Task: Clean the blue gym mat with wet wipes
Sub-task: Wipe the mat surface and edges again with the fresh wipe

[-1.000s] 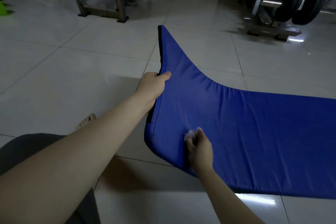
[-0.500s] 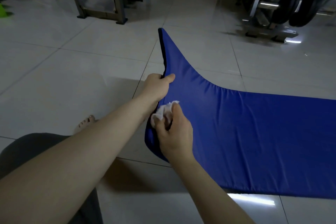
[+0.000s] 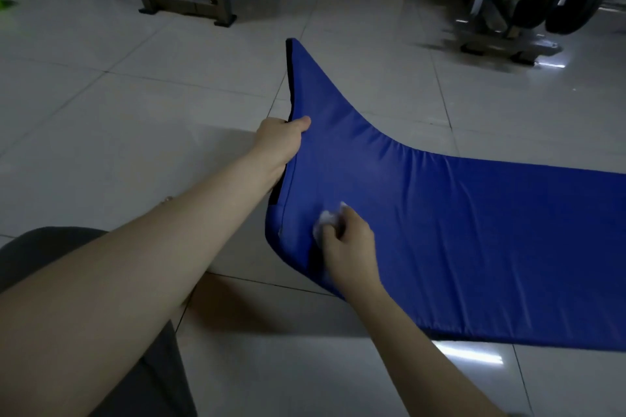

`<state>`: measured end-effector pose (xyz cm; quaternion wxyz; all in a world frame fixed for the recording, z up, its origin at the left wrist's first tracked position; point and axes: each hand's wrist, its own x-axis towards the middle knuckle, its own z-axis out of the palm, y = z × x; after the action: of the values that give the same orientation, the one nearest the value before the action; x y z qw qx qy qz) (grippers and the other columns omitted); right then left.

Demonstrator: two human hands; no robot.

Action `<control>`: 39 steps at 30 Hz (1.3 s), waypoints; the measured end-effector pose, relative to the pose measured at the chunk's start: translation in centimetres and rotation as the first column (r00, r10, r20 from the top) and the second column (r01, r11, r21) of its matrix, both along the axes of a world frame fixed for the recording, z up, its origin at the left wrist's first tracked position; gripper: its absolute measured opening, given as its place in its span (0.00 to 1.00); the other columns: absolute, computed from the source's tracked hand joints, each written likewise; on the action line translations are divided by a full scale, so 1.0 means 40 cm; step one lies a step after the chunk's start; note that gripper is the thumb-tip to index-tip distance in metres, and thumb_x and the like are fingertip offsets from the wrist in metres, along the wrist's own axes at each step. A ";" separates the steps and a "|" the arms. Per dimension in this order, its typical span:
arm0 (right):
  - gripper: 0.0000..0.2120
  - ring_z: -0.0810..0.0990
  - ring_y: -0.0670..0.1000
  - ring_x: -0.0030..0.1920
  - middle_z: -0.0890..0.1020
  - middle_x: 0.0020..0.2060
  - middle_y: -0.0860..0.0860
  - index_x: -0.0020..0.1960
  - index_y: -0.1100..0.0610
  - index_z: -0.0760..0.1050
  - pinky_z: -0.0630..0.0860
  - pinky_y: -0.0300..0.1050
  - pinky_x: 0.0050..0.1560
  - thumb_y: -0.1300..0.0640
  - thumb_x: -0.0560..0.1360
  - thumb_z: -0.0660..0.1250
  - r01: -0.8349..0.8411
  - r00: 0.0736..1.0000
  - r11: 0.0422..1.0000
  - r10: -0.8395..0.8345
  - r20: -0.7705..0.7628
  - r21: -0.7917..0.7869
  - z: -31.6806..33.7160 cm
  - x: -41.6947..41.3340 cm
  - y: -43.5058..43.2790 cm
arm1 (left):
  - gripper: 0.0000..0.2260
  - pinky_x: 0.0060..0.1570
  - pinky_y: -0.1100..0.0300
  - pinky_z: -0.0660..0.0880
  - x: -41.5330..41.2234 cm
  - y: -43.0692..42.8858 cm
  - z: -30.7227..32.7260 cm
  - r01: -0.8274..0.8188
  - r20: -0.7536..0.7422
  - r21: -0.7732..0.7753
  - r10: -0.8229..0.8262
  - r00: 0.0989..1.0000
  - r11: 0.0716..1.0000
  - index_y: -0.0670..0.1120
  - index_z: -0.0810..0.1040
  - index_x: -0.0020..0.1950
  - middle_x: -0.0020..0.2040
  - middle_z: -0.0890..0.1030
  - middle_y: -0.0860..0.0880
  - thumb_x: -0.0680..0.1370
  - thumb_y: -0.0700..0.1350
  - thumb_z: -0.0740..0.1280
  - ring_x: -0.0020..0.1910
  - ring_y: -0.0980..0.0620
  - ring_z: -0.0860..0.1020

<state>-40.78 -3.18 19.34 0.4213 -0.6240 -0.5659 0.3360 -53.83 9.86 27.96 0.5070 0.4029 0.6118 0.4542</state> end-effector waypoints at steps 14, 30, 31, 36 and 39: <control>0.11 0.72 0.44 0.33 0.73 0.35 0.40 0.45 0.42 0.61 0.66 0.34 0.31 0.51 0.78 0.63 -0.192 0.948 0.927 0.091 0.305 0.321 0.029 0.026 -0.043 | 0.16 0.29 0.66 0.76 -0.014 0.009 0.061 0.014 0.104 -0.067 -0.007 0.995 0.998 0.41 0.79 0.62 0.47 0.82 0.49 0.81 0.51 0.70 0.41 0.52 0.81; 0.05 0.74 0.40 0.33 0.75 0.37 0.47 0.42 0.59 0.76 0.68 0.30 0.31 0.62 0.77 0.67 -0.204 0.906 0.969 0.132 0.403 0.141 0.380 0.045 0.131 | 0.23 0.40 0.55 0.80 -0.059 -0.036 0.135 0.308 0.008 -0.097 -0.309 0.951 0.946 0.44 0.69 0.68 0.57 0.80 0.43 0.76 0.44 0.72 0.52 0.44 0.81; 0.03 0.74 0.40 0.35 0.76 0.38 0.47 0.46 0.59 0.77 0.69 0.30 0.34 0.62 0.78 0.66 -0.201 0.914 0.966 0.125 0.386 0.162 0.393 0.049 0.163 | 0.24 0.37 0.55 0.80 -0.061 -0.039 0.139 0.349 0.000 -0.102 -0.351 0.937 0.932 0.47 0.69 0.68 0.56 0.81 0.44 0.75 0.44 0.72 0.51 0.45 0.82; 0.02 0.72 0.51 0.35 0.76 0.38 0.55 0.45 0.63 0.73 0.71 0.49 0.34 0.67 0.77 0.63 -0.189 0.969 0.959 0.146 0.201 0.212 0.390 0.058 0.302 | 0.29 0.35 0.59 0.80 -0.072 -0.040 0.123 0.468 -0.124 -0.125 -0.482 0.867 0.875 0.57 0.67 0.67 0.53 0.83 0.48 0.69 0.44 0.74 0.45 0.49 0.85; 0.08 0.72 0.51 0.35 0.75 0.41 0.53 0.40 0.59 0.74 0.69 0.39 0.30 0.69 0.75 0.63 -0.219 0.952 0.966 0.180 0.248 0.138 0.340 0.023 0.348 | 0.27 0.39 0.57 0.82 -0.073 -0.034 0.099 0.467 -0.246 -0.166 -0.495 0.833 0.868 0.54 0.69 0.64 0.52 0.83 0.47 0.69 0.40 0.75 0.48 0.49 0.84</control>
<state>-39.87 10.74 32.94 0.3658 -0.5616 -0.6975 0.2537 -56.76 8.52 31.92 0.5324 0.5784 0.5778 0.2194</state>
